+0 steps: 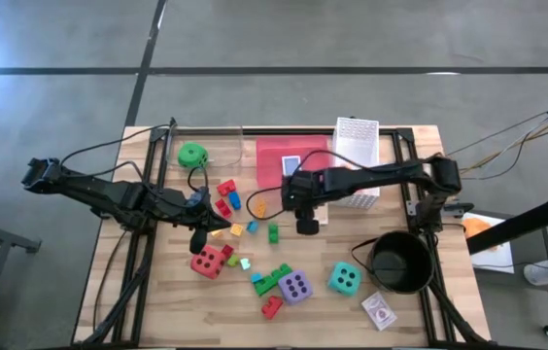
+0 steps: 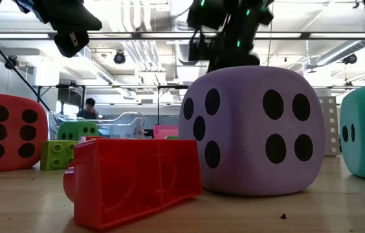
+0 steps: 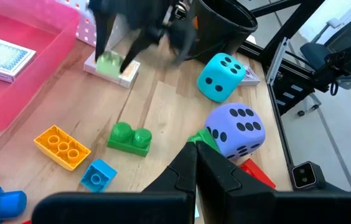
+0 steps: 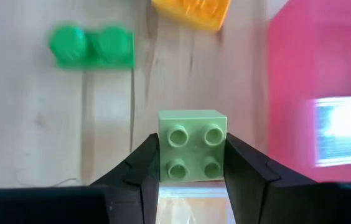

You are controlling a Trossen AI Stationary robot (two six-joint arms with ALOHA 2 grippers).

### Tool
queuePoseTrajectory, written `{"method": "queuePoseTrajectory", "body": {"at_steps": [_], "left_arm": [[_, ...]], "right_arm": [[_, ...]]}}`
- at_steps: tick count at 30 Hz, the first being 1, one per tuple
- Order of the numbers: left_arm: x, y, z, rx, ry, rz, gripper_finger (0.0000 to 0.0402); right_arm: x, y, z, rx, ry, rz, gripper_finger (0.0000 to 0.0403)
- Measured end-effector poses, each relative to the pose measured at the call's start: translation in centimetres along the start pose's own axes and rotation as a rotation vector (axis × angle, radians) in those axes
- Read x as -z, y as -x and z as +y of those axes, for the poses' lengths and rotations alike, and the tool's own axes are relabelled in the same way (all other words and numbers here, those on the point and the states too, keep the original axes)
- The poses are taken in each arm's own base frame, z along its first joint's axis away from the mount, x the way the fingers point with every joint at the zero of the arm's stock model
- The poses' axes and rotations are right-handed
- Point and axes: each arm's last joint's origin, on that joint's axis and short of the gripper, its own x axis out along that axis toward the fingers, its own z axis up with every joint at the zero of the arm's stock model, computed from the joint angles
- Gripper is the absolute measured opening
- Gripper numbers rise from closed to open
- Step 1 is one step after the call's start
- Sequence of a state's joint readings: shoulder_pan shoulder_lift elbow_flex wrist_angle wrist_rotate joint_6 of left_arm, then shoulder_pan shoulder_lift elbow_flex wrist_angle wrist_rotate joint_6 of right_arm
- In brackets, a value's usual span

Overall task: Pick & Place Toys
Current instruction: Put the small light green game piece into the white bin

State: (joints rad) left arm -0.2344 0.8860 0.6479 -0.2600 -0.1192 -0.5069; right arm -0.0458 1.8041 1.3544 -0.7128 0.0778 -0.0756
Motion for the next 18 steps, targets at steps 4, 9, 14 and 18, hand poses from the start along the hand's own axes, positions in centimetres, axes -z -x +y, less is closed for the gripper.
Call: {"method": "queuePoseTrajectory", "body": {"at_steps": [4, 9, 14, 18], "left_arm": [[0.0, 0.0, 0.0, 0.000, 0.000, 0.000, 0.0010], [0.0, 0.0, 0.0, 0.000, -0.001, 0.000, 0.0010], [0.0, 0.0, 0.0, -0.001, -0.001, 0.000, 0.0010], [0.0, 0.0, 0.0, -0.001, -0.001, 0.001, 0.0010]], "right_arm": [[0.1, 3.2, -0.3, 0.009, -0.055, -0.069, 0.0126], [0.8, 7.8, -1.2, 0.077, -0.150, -0.161, 0.0126], [2.9, 11.2, -3.1, 0.148, -0.357, -0.153, 0.0126], [5.0, 12.8, -5.3, 0.198, -0.524, -0.088, 0.0126]]}}
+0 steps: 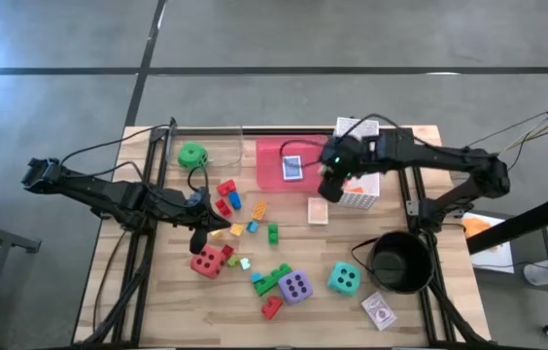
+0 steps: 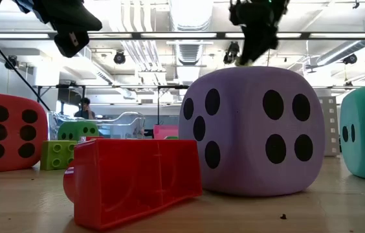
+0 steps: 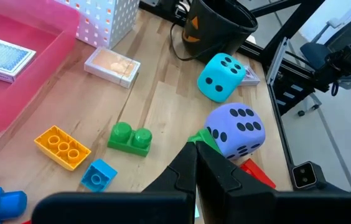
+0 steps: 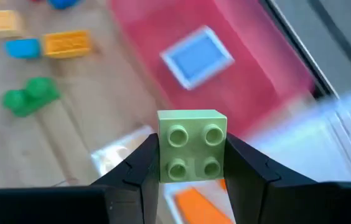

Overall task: Pick & Place Toys
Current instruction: Put the small light green game piece into the white bin

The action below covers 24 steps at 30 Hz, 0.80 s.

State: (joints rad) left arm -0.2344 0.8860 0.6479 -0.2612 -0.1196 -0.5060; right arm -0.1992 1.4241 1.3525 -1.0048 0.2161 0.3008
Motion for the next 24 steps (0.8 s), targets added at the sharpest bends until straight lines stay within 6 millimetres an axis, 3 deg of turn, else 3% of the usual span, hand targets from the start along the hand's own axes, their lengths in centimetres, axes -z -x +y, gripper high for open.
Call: {"method": "queuePoseTrajectory", "body": {"at_steps": [5, 10, 15, 24], "left_arm": [[0.0, 0.0, 0.0, 0.000, 0.000, 0.000, 0.0010], [0.0, 0.0, 0.0, -0.001, -0.001, 0.000, 0.0010], [0.0, 0.0, 0.0, -0.002, -0.003, 0.001, 0.0010], [0.0, 0.0, 0.0, -0.005, -0.003, 0.000, 0.0010]], "right_arm": [[0.5, 0.2, -3.9, 0.059, -0.148, 0.106, 0.0126], [1.1, -1.0, -6.5, 0.071, -0.171, 0.227, 0.0126], [1.5, -3.0, -7.8, 0.064, -0.127, 0.309, 0.0126], [1.6, -6.6, -7.7, 0.039, -0.040, 0.443, 0.0126]]}}
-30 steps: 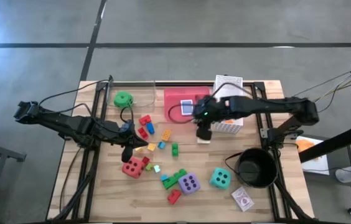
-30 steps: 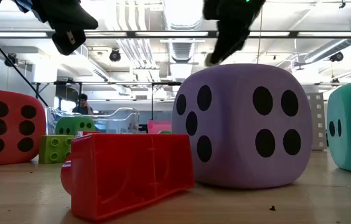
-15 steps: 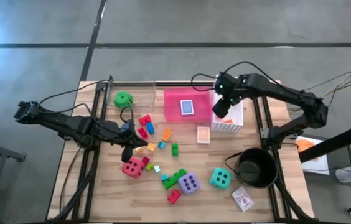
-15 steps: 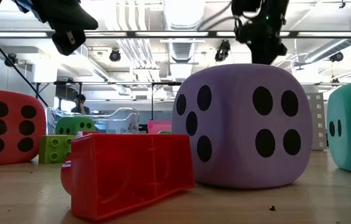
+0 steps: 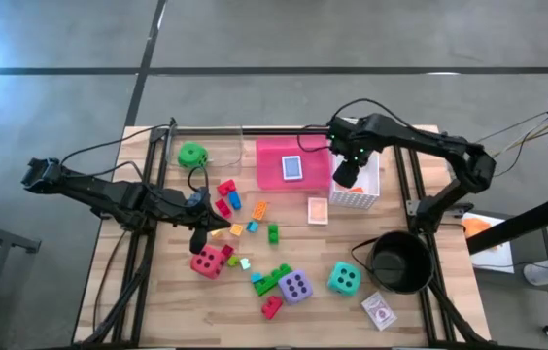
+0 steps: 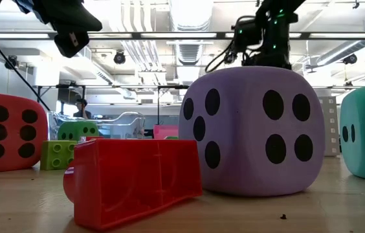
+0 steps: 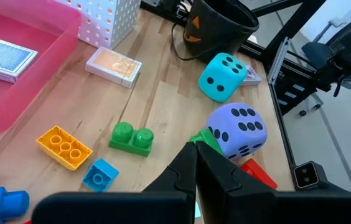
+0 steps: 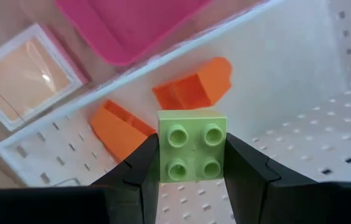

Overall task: Pick & Place Toys
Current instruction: Put the small light green game piece into the white bin

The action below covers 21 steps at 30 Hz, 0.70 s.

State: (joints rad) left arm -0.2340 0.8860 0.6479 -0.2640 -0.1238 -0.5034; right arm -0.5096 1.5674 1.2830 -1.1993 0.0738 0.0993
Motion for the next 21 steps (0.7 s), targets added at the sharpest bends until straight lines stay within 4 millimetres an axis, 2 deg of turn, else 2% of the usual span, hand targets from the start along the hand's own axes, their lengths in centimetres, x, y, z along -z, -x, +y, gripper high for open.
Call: {"method": "queuePoseTrajectory", "body": {"at_steps": [5, 13, 21], "left_arm": [[0.0, 0.0, 0.0, 0.000, 0.000, 0.000, 0.0010], [0.0, 0.0, 0.0, -0.003, -0.001, 0.005, 0.0010], [0.0, 0.0, 0.0, -0.003, -0.001, 0.005, 0.0010]], "right_arm": [[-0.2, -1.7, -0.1, 0.001, 0.002, 0.051, 0.0126], [0.9, -4.4, -0.5, -0.017, -0.010, 0.095, 0.0126], [1.9, -6.0, -0.4, -0.020, 0.034, 0.130, 0.0126]]}}
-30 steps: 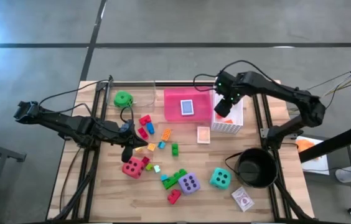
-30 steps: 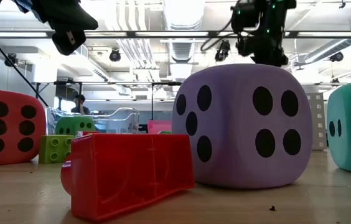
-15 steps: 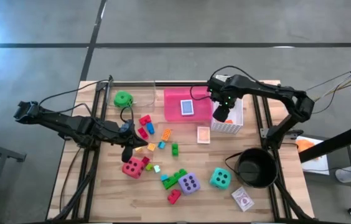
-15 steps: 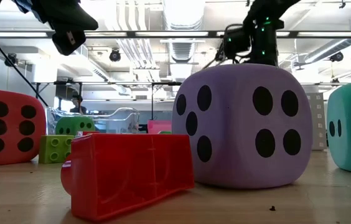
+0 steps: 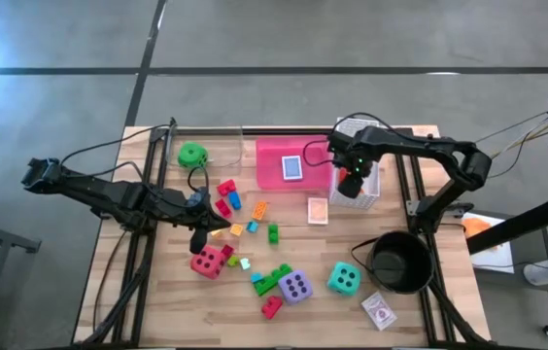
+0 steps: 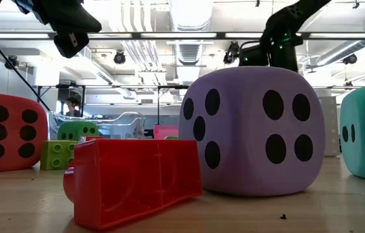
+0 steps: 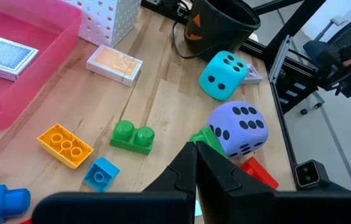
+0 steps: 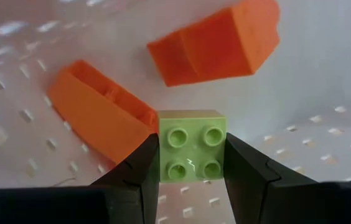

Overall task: Pick & Place Toys
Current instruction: Put the small light green game piece into the white bin

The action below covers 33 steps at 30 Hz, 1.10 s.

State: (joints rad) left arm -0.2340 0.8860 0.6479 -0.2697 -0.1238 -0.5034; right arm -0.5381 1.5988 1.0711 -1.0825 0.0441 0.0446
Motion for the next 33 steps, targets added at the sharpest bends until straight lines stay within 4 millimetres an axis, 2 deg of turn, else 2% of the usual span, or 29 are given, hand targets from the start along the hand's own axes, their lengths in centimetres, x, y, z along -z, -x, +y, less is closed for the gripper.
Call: {"method": "queuePoseTrajectory", "body": {"at_steps": [23, 33], "left_arm": [[0.13, 0.01, 0.07, -0.007, -0.002, 0.013, 0.0010], [0.17, 0.01, 0.10, -0.010, -0.002, 0.018, 0.0010]], "right_arm": [[-0.01, -0.82, 0.22, -0.052, 0.140, -0.014, 0.0126], [0.02, -0.84, 0.23, -0.053, 0.134, -0.010, 0.0129]]}}
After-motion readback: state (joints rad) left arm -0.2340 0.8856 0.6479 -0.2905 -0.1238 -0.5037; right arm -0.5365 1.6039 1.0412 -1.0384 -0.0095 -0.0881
